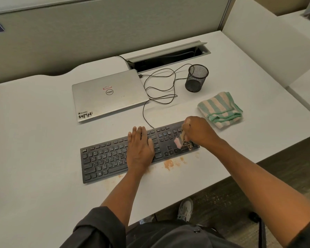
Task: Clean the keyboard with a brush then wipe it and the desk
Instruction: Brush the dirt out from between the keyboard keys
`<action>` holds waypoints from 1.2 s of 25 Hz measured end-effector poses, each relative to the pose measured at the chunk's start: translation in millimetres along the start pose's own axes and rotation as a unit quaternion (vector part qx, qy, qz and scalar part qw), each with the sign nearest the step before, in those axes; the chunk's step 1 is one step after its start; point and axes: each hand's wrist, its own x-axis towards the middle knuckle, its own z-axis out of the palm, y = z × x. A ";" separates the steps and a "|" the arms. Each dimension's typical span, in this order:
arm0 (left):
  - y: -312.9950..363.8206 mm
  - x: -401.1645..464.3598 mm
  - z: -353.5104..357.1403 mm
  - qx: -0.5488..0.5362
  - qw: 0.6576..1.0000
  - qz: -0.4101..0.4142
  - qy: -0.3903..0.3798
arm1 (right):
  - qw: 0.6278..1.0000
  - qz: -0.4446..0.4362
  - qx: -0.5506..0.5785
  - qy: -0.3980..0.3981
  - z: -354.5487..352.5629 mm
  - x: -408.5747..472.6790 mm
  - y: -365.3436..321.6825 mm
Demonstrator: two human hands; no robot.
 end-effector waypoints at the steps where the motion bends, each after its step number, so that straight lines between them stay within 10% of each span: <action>1: -0.5 -0.4 -0.1 -0.001 1.000 -0.002 -0.002 | 1.000 -0.002 -0.005 -0.003 -3.5 1.1 -1.1; 18: -3.7 -4.8 -1.7 -0.018 1.000 0.006 -0.002 | 0.981 -0.076 0.179 0.016 7.7 -42.3 15.4; 30: -1.5 -1.5 -4.8 -0.016 1.000 0.019 -0.011 | 0.977 -0.103 0.061 0.174 43.9 -72.2 65.7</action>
